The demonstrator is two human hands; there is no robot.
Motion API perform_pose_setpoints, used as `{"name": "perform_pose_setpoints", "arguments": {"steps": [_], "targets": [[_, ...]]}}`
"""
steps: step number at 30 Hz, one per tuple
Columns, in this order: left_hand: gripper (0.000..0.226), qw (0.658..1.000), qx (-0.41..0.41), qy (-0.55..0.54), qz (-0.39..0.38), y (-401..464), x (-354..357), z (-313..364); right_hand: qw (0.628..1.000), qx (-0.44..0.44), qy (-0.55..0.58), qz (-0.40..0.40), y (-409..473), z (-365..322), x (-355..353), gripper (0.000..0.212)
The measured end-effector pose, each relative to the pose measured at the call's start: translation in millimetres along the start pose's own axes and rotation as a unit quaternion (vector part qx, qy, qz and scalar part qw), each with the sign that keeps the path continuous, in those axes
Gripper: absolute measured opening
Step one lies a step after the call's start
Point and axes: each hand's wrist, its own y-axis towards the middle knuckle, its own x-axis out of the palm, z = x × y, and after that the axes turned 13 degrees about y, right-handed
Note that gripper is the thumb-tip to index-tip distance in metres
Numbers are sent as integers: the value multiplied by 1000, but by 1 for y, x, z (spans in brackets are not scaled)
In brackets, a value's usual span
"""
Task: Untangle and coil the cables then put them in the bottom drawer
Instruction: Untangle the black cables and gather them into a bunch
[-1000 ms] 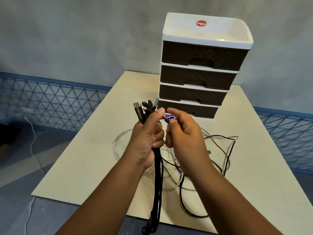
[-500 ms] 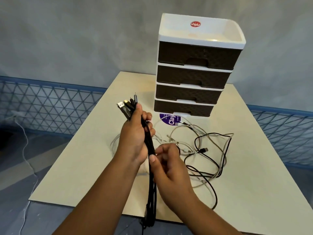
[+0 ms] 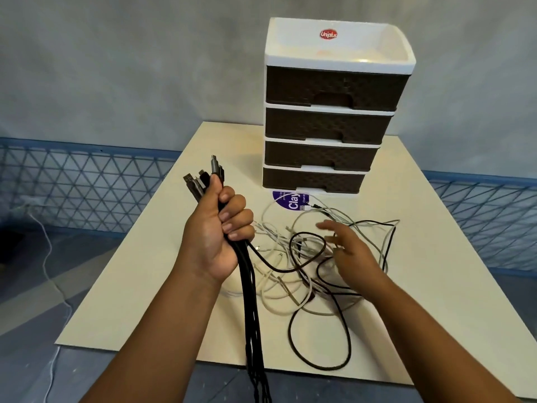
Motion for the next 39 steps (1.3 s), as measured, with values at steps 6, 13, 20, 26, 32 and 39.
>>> {"name": "perform_pose_setpoints", "arguments": {"steps": [6, 13, 20, 26, 32, 39], "targets": [[44, 1000, -4, -6, 9, -3, -3, 0, 994, 99, 45, -10, 23, -9, 9, 40], [44, 1000, -19, -20, -3, -5, -9, 2, 993, 7, -87, -83, 31, -22, 38, 21], [40, 999, -30, -23, -8, -5, -17, 8, 991, -102, 51, -70, 31, -103, 25, 21], [31, 994, -84, 56, -36, -5, -9, 8, 972, -190, 87, -105, 11, -159, 32, 23], [42, 984, -138, 79, -74, -8, -12, 12, 965, -167, 178, -95, -1, -147, 44, 23], [38, 981, -134, 68, -125, -9, -23, 24, 988, 3, -89, -128, -20, -58, 71, 19]]}}
